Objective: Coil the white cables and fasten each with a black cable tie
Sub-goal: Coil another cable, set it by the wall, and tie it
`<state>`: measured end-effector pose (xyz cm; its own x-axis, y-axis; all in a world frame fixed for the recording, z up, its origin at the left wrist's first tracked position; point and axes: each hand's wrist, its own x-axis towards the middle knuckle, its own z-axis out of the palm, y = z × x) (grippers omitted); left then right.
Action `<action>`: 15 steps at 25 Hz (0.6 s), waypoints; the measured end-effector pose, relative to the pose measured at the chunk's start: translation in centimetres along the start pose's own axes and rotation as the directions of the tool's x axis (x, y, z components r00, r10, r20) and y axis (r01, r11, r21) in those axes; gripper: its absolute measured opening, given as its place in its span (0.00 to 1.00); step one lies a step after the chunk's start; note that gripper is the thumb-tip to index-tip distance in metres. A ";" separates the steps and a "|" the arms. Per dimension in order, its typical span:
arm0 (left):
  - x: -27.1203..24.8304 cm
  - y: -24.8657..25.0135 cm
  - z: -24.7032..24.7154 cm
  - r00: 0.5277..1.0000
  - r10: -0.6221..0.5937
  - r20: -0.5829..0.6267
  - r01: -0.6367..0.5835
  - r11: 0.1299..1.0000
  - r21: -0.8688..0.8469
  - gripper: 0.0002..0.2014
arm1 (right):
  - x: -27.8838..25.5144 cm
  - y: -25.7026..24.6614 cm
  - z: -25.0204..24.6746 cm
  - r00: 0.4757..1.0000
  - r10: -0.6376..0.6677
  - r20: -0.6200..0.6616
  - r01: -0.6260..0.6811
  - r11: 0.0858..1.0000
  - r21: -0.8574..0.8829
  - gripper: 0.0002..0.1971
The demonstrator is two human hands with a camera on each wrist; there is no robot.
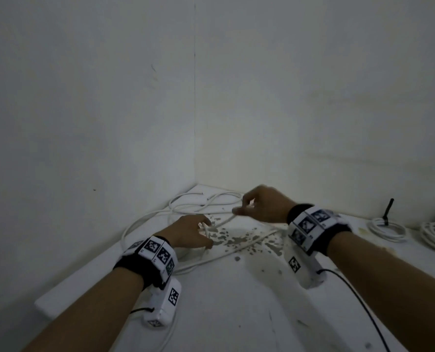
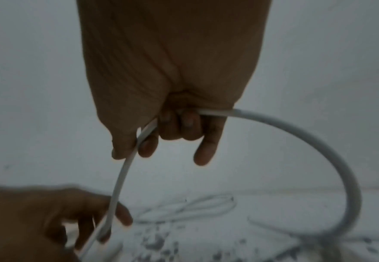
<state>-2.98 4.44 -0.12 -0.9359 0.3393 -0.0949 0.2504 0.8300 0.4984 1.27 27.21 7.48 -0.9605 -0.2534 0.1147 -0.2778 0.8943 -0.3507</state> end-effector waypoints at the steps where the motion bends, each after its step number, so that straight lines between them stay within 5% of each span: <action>1: 0.3 0.3 0.0 1.000 0.016 -0.018 -0.016 1.000 -0.013 0.31 | -0.7 -0.3 -2.3 0.997 -0.001 -0.080 0.008 0.996 0.086 0.19; 4: 1.3 1.2 0.3 0.998 -0.028 -0.052 0.029 0.999 0.015 0.35 | -3.0 0.5 -9.4 0.926 0.103 -0.363 0.050 0.920 0.389 0.23; 6: 1.6 2.5 0.2 0.989 -0.074 -0.128 0.091 0.987 0.130 0.34 | -4.3 1.5 -12.5 0.880 0.176 -0.441 0.060 0.880 0.471 0.24; 10: 2.2 8.4 0.0 0.987 -0.059 -0.150 0.106 0.938 0.330 0.26 | -5.2 5.3 -13.2 0.785 0.308 -0.538 -0.201 0.947 0.250 0.18; 12: 2.7 11.2 -0.3 0.987 -0.021 -0.156 0.045 0.988 0.148 0.23 | -5.5 6.4 -11.8 0.836 0.304 -0.458 -0.318 0.947 0.047 0.13; 15: 3.2 14.6 -0.9 0.985 0.030 -0.169 -0.072 0.966 -0.249 0.18 | -6.1 5.3 -9.8 0.930 0.189 -0.314 -0.243 0.960 -0.140 0.20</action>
<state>-2.51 17.17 7.64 -0.9565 0.2839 0.0674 0.2474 0.6667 0.7030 5.75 37.08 14.09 -0.9419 0.0494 0.3322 -0.0316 0.9717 -0.2340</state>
